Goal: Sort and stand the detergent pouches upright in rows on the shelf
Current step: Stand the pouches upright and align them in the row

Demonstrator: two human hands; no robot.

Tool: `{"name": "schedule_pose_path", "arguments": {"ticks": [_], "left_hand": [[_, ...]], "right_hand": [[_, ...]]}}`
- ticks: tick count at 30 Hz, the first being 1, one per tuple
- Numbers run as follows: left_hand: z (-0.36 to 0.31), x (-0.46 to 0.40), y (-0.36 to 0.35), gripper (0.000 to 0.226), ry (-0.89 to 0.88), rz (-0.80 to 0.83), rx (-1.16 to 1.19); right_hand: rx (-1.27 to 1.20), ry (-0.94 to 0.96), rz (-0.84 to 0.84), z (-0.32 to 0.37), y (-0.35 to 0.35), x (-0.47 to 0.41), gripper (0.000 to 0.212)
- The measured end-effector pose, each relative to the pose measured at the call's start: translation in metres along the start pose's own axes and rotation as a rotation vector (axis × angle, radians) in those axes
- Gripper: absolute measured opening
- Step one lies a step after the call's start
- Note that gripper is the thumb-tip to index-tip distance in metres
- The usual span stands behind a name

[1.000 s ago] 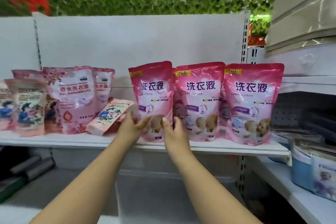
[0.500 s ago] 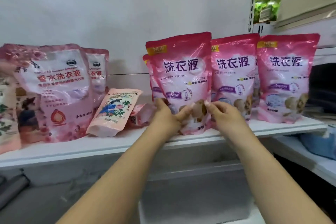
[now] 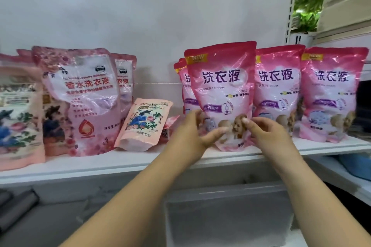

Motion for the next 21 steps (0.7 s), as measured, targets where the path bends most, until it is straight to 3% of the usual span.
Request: {"name": "schedule_pose_path", "arguments": {"ticks": [3,5,7,10,12,14,17,20,21], "left_hand": [[0.006,0.023,0.061,0.045,-0.080,-0.275,-0.226],[0.025,0.029,0.096,0.036,-0.002,-0.371,-0.312],[0.054,0.027,0.112,0.041,0.111,-0.366,-0.407],[0.086,0.022,0.097,0.047,0.161,-0.221,-0.680],[0.096,0.025,0.086,0.046,0.148,-0.158,-0.694],[0.092,0.026,0.090,0.041,0.084,-0.170,-0.600],[0.079,0.040,0.095,0.039,0.003,-0.175,-0.435],[0.073,0.061,0.097,0.046,-0.038,-0.171,-0.372],[0.076,0.066,0.100,0.049,-0.030,-0.167,-0.345]], "right_hand": [[0.062,0.138,-0.158,0.020,0.006,0.021,0.038],[0.051,0.251,-0.228,0.041,0.004,0.041,0.035],[0.045,0.381,-0.204,0.065,-0.012,0.060,0.024],[-0.017,0.453,0.009,0.091,-0.059,0.079,0.012],[0.023,0.304,0.201,0.086,-0.104,0.073,0.019],[-0.003,0.040,0.336,0.069,-0.141,0.058,0.027],[-0.286,-0.234,0.338,0.059,-0.162,0.044,0.020],[-0.510,-0.337,0.335,0.061,-0.173,0.050,0.004],[-0.534,-0.343,0.342,0.061,-0.178,0.055,0.009]]}}
Point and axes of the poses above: each hand's wrist, its own x-axis away from the middle knuckle, its own y-axis out of the back of the hand, z = x × y, the point moved 8 cm from there along -x, towards the middle knuckle, and after that the axes turned 3 degrees about -x, right-handed, at the moved point
